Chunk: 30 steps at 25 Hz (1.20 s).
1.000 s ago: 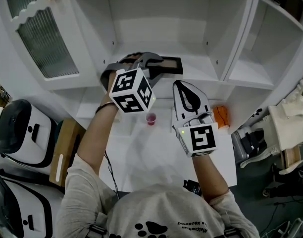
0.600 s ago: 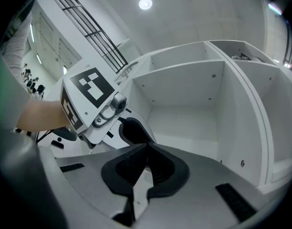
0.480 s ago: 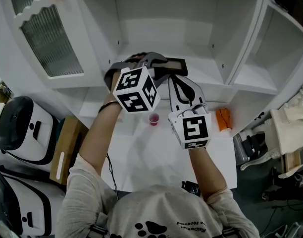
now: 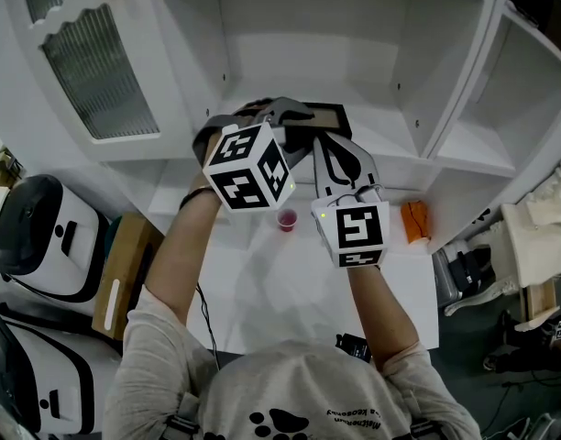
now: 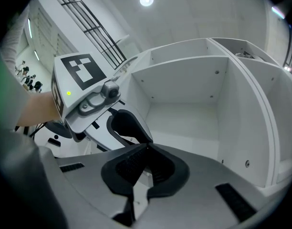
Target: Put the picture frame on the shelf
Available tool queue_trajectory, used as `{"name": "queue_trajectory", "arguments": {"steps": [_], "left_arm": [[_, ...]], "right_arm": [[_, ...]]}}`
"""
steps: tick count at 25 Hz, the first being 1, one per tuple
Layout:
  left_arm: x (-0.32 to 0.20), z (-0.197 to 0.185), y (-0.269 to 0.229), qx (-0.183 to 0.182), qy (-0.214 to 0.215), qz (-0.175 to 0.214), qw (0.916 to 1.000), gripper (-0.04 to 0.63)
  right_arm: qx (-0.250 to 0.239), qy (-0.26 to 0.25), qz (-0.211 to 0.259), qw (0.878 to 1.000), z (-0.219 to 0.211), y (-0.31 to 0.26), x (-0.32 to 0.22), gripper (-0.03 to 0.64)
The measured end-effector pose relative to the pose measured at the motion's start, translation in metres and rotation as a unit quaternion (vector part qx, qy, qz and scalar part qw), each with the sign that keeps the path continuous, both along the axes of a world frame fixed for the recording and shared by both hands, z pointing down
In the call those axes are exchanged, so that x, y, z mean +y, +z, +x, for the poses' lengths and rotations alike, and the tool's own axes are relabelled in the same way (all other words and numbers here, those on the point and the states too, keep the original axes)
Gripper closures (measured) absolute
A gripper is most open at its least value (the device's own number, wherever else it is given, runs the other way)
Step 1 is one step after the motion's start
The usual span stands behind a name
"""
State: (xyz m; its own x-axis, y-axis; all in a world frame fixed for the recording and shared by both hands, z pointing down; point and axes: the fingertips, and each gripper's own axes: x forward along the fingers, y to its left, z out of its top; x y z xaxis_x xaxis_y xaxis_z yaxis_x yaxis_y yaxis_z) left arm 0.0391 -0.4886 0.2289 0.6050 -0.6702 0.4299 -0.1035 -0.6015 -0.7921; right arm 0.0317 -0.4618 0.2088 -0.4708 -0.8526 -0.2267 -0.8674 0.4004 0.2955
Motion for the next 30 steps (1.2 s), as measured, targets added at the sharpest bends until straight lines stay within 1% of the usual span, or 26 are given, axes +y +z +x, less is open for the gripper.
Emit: {"name": "queue_trajectory", "arguments": {"steps": [5, 10, 18, 20, 21, 23, 25, 26, 27, 29, 30], "left_arm": [[0.007, -0.009, 0.0, 0.013, -0.005, -0.004, 0.9999, 0.443], [0.014, -0.019, 0.004, 0.041, -0.008, -0.024, 0.9988, 0.443], [0.027, -0.029, 0.001, 0.076, -0.015, -0.016, 0.9969, 0.443], [0.031, -0.031, -0.001, 0.095, -0.018, -0.017, 0.9952, 0.443], [0.032, -0.031, -0.003, 0.11, -0.019, -0.018, 0.9935, 0.443], [0.036, -0.031, -0.006, 0.15, -0.021, -0.025, 0.9882, 0.443], [0.04, -0.032, -0.009, 0.199, -0.022, -0.032, 0.9792, 0.445], [0.042, -0.033, -0.012, 0.227, -0.023, -0.034, 0.973, 0.453], [0.044, -0.035, -0.015, 0.256, -0.026, -0.035, 0.9657, 0.477], [0.049, -0.041, -0.021, 0.312, -0.033, -0.039, 0.9487, 0.528], [0.051, -0.043, -0.022, 0.338, -0.037, -0.044, 0.9394, 0.542]], "right_arm": [[-0.001, 0.001, -0.004, 1.0, -0.004, 0.001, -0.003, 0.583], [0.002, 0.002, -0.009, 1.0, -0.009, 0.003, -0.003, 0.583], [0.014, 0.022, -0.01, 1.0, -0.01, 0.005, -0.006, 0.583], [0.021, 0.029, -0.01, 0.999, -0.011, 0.004, -0.008, 0.583], [0.022, 0.032, -0.012, 0.999, -0.01, 0.004, -0.009, 0.583], [0.02, 0.037, -0.016, 0.999, -0.01, 0.004, -0.009, 0.583], [0.012, 0.036, -0.019, 0.999, -0.011, 0.004, -0.006, 0.583], [0.007, 0.036, -0.02, 0.999, -0.011, 0.004, -0.004, 0.583], [0.002, 0.036, -0.02, 0.999, -0.011, 0.004, -0.001, 0.583], [-0.005, 0.038, -0.017, 0.999, -0.01, 0.003, 0.006, 0.583], [-0.008, 0.039, -0.016, 0.999, -0.01, 0.003, 0.01, 0.583]]}}
